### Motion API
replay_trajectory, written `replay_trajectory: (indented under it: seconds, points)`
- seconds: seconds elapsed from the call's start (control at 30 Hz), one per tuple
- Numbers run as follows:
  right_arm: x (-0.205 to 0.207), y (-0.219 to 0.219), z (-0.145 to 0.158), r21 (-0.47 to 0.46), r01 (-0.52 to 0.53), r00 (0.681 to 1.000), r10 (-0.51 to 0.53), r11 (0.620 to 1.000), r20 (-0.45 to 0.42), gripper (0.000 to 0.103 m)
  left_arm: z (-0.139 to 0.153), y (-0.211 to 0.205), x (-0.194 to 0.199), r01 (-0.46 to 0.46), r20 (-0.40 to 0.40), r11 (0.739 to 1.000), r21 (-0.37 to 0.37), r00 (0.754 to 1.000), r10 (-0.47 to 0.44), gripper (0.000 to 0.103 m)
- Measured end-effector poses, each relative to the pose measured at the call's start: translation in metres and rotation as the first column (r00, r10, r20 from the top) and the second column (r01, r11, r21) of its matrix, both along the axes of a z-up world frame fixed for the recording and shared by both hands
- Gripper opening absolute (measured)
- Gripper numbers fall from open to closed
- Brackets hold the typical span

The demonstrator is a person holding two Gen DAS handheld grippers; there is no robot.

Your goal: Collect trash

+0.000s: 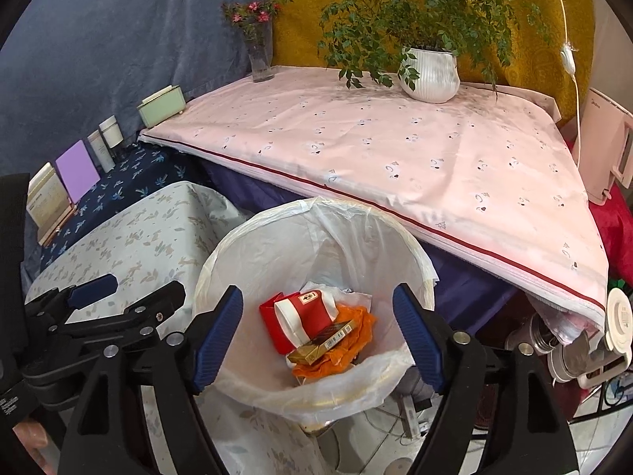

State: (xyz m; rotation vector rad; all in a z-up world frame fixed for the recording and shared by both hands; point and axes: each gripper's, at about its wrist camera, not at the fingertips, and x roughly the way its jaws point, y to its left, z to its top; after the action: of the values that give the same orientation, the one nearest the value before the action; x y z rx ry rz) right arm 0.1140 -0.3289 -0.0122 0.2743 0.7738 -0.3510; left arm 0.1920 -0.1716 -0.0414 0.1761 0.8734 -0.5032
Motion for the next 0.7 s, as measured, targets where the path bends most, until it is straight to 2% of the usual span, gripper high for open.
replay_trajectory:
  seconds: [0.13,0.6,0.7]
  points:
    - [-0.010,0.005,0.006,-0.008,-0.020,1.000,0.020,1.000,0.000,0.084,0.000,0.005,-0.010,-0.004,0.009,1.000,0.013,1.000,0.004,0.091]
    - [-0.041,0.030,0.013,-0.099,-0.081,0.996,0.077,0.992,-0.042,0.086,0.004,0.032,-0.041,-0.084,0.026,0.996,0.020,0.996,0.083,0.092]
    - [-0.046,0.034,0.014,-0.108,-0.088,0.996,0.083,0.990,-0.043,0.090,0.003,0.037,-0.048,-0.096,0.026,0.995,0.019,0.995,0.096,0.093]
